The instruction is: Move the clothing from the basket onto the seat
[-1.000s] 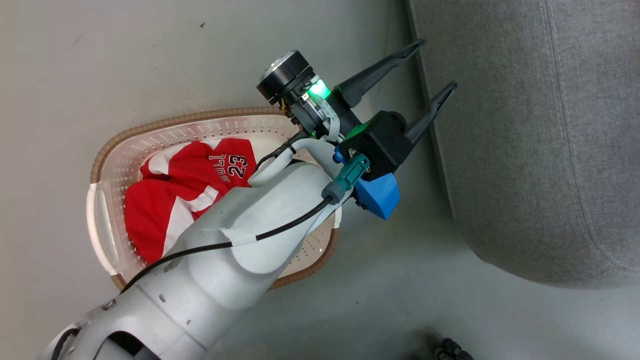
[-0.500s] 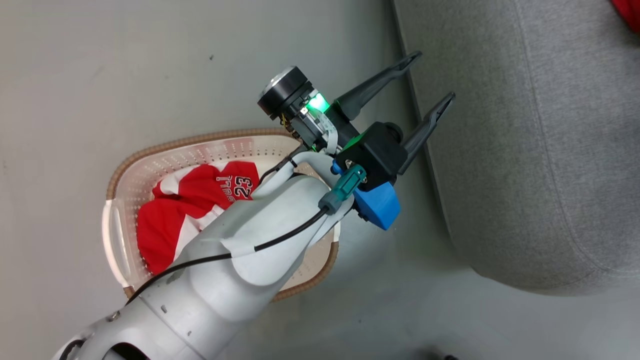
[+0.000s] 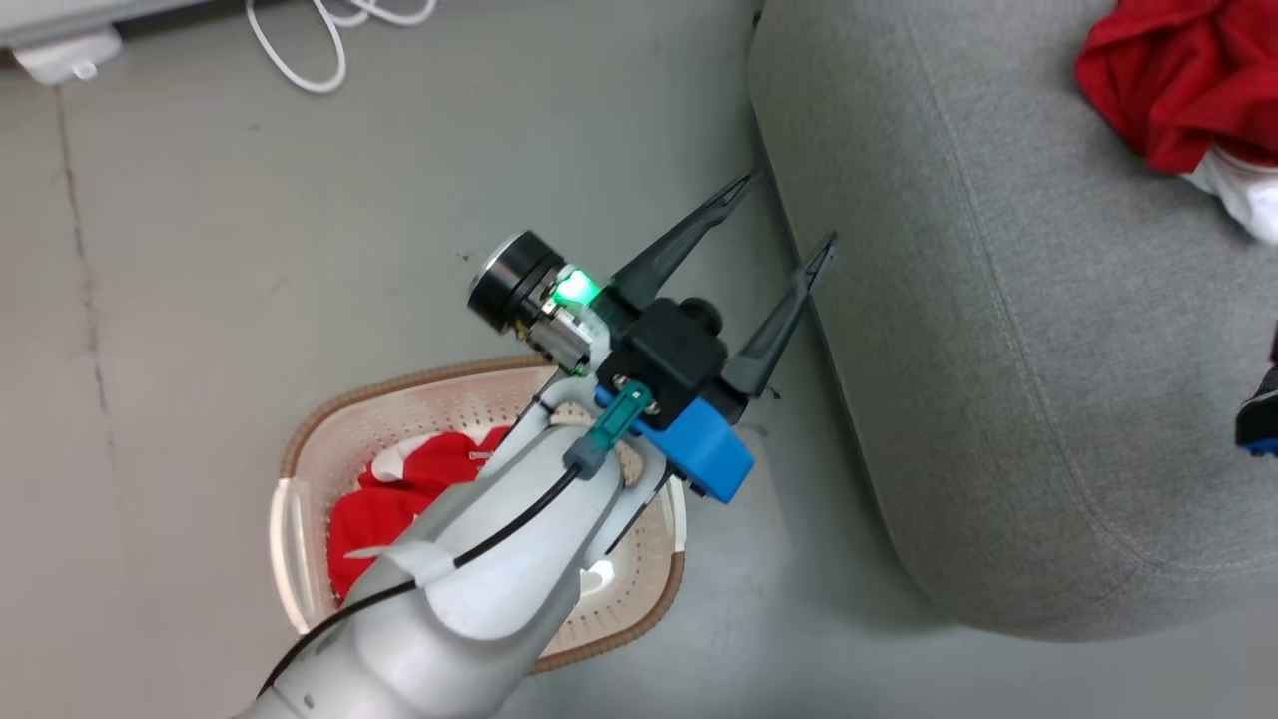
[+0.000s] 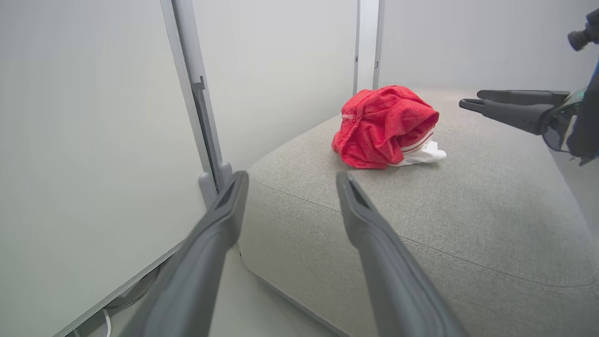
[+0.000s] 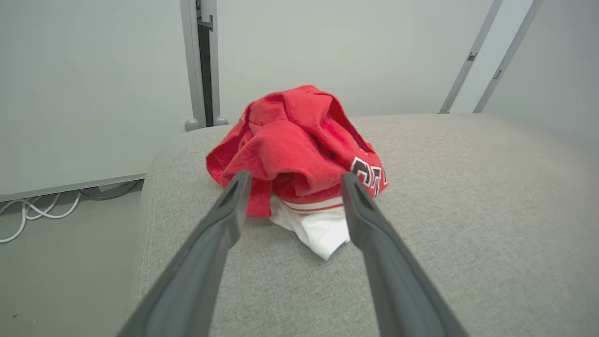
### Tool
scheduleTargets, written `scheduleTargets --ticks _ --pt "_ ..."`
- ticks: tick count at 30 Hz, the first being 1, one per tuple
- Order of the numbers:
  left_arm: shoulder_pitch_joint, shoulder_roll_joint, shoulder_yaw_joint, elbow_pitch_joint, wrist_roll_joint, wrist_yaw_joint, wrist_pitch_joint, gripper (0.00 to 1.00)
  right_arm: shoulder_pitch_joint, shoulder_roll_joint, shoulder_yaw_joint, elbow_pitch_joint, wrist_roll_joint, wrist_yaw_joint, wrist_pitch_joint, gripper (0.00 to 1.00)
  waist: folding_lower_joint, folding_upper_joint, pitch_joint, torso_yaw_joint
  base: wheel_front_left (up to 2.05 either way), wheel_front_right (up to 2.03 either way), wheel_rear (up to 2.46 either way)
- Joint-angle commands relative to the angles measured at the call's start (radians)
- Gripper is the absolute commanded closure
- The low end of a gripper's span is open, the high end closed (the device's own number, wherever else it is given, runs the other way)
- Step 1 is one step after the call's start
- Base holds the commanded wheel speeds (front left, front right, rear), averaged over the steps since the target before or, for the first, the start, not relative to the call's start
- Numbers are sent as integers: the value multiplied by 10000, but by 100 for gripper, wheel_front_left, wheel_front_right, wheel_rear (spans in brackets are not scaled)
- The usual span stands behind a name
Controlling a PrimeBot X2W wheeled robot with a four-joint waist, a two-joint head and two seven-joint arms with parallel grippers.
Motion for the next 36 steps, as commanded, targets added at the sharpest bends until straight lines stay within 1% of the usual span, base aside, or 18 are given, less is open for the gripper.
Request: scheduleTargets --ticks 1,9,14,17,24,36 --pt "342 112 234 -134 -68 101 -45 0 358 139 133 -336 -16 5 -6 0 1 0 -550 188 0 0 0" --pt "1967 479 1463 -917 -109 387 -46 0 1391 717 1229 -1674 -86 5 -6 0 1 0 -1717 630 0 0 0" --pt "2949 637 2288 -1426 -49 529 -46 0 1843 907 1828 -2171 -20 5 -7 0 1 0 -2285 978 0 0 0" --pt "3477 648 2809 -1732 10 584 -46 0 2105 1030 2004 -2481 -18 3 -6 0 1 0 -2554 1176 0 0 0" --pt "4527 537 3873 -2122 171 500 -46 0 2772 1318 2223 -2997 -224 3 -6 0 1 0 -3146 1546 0 0 0" --pt "5893 338 5356 -2391 518 105 -46 0 3908 1761 2326 -3425 -507 5 -6 0 1 0 -3957 1871 0 0 0"
